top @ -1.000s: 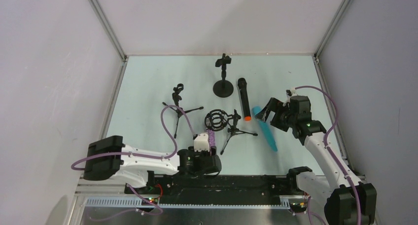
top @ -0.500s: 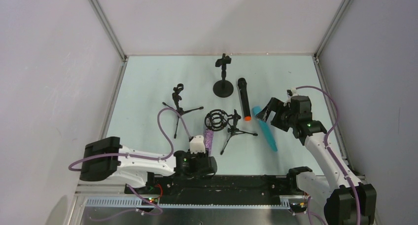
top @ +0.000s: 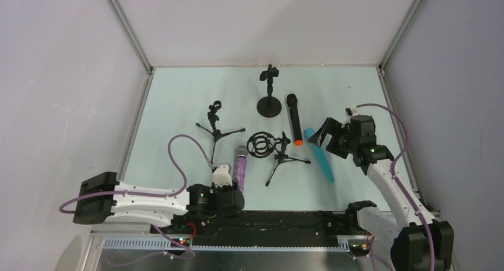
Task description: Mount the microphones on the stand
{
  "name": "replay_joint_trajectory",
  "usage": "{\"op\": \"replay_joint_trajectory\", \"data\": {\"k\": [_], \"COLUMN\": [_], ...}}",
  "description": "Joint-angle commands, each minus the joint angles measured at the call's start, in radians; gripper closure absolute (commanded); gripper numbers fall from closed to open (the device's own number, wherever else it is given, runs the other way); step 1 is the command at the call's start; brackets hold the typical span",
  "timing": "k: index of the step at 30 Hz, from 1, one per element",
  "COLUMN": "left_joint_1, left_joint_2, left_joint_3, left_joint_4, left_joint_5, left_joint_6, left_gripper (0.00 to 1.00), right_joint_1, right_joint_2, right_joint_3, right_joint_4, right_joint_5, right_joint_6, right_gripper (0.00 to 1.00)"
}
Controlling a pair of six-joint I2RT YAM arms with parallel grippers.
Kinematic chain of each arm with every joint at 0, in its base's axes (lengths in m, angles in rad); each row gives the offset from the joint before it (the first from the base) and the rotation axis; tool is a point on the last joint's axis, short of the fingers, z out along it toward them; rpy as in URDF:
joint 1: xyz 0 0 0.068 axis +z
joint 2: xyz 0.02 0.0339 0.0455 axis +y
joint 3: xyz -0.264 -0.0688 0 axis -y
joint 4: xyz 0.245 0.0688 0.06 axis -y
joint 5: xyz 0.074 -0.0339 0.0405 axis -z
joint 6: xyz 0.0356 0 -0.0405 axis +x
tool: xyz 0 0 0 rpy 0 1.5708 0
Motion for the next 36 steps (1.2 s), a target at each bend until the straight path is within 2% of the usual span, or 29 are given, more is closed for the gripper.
{"op": "replay_joint_trajectory", "data": {"k": [1, 3, 5, 7, 10, 17, 20, 23, 30, 34, 36], "left_joint_1": [-0.002, -0.002, -0.001, -0.001, 0.008, 0.081, 0.086, 0.086, 0.055, 0.035, 0.029], "left_joint_2": [-0.026, -0.018, -0.006, 0.013, 0.037, 0.037, 0.047, 0.108, 0.325, 0.401, 0.426], "left_joint_3": [-0.004, 0.014, 0.048, 0.088, 0.135, 0.171, 0.181, 0.214, 0.307, 0.332, 0.332], "left_joint_4": [-0.064, -0.088, -0.114, -0.142, -0.164, -0.164, -0.164, -0.162, -0.162, -0.161, -0.161], "left_joint_5": [-0.031, -0.049, -0.07, -0.096, -0.122, -0.122, -0.119, -0.096, -0.05, -0.031, -0.024], "left_joint_6": [-0.059, -0.054, -0.034, -0.013, 0.036, 0.225, 0.265, 0.304, 0.335, 0.311, 0.302], "left_gripper": [0.37, 0.2, 0.1, 0.05, 0.03, 0.12, 0.17, 0.18, 0.21, 0.29, 0.37], "right_joint_1": [-0.003, -0.003, -0.003, -0.005, -0.004, -0.006, -0.006, -0.005, -0.007, -0.008, -0.01], "right_joint_2": [0.004, 0.005, 0.006, 0.003, 0.0, 0.002, 0.01, 0.022, 0.028, 0.026, 0.026], "right_joint_3": [0.001, 0.001, 0.001, 0.001, 0.001, 0.001, 0.001, 0.001, 0.001, 0.001, 0.001], "right_joint_4": [0.016, 0.017, 0.017, 0.016, 0.016, 0.012, 0.017, 0.024, 0.033, 0.03, 0.031], "right_joint_5": [-0.01, -0.011, -0.011, -0.011, -0.011, -0.011, -0.015, -0.025, -0.031, -0.031, -0.031], "right_joint_6": [0.014, 0.014, 0.014, 0.014, 0.013, 0.012, 0.014, 0.02, 0.021, 0.015, 0.014], "right_gripper": [0.0, 0.0, 0.0, 0.0, 0.0, 0.0, 0.0, 0.0, 0.0, 0.0, 0.0]}}
